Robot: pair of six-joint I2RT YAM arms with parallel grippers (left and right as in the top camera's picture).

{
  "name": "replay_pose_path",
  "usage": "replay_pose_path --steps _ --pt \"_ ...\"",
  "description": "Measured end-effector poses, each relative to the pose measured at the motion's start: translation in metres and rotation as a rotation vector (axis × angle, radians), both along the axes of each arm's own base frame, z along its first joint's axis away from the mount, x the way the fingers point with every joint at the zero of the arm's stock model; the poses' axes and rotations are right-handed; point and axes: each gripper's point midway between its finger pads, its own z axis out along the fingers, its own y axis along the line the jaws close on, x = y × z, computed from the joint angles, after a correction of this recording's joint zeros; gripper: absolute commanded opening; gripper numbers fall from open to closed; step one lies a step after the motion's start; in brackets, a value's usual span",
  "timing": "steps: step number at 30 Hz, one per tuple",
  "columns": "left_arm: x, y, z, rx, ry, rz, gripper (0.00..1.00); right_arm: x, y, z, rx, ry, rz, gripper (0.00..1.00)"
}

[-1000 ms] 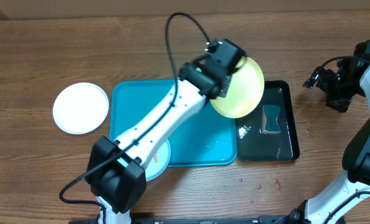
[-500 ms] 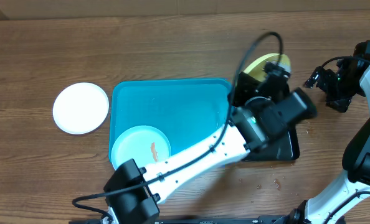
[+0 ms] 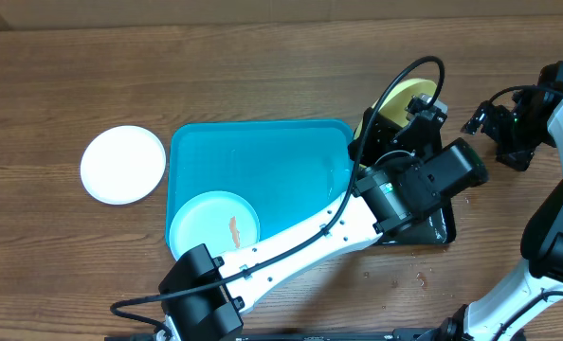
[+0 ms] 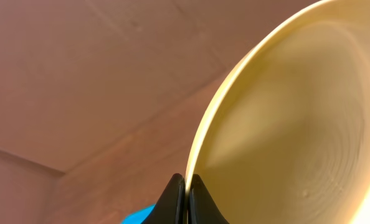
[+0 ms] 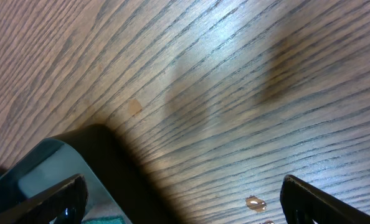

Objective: Clean dirty plates on tray and stack at the side
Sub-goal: 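Lift the yellow plate off the tray with left gripper, then carry the yellow plate left and stack it on the white plate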

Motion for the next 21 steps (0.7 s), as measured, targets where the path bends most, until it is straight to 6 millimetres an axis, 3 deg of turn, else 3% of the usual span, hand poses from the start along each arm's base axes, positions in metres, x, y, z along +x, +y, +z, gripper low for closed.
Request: replay_pose_path --steps 6,12,17,19,21 --pt "0.005 0.017 -0.035 -0.122 0.174 0.037 0.04 0.0 0.0 0.0 0.0 0.0 0.0 1.0" --pt "0.017 0.052 -0.09 -0.366 0.55 0.119 0.04 0.0 0.0 0.0 0.0 0.0 0.0 1.0" --pt "0.032 0.111 -0.11 -0.535 0.764 0.266 0.04 0.0 0.0 0.0 0.0 0.0 0.0 1.0" --pt "0.037 0.142 -0.105 -0.573 0.78 0.337 0.04 0.0 0.0 0.0 0.0 0.0 0.0 1.0" --pt "0.04 0.174 -0.087 -0.618 0.746 0.401 0.04 0.0 0.0 0.0 0.0 0.0 0.0 1.0"
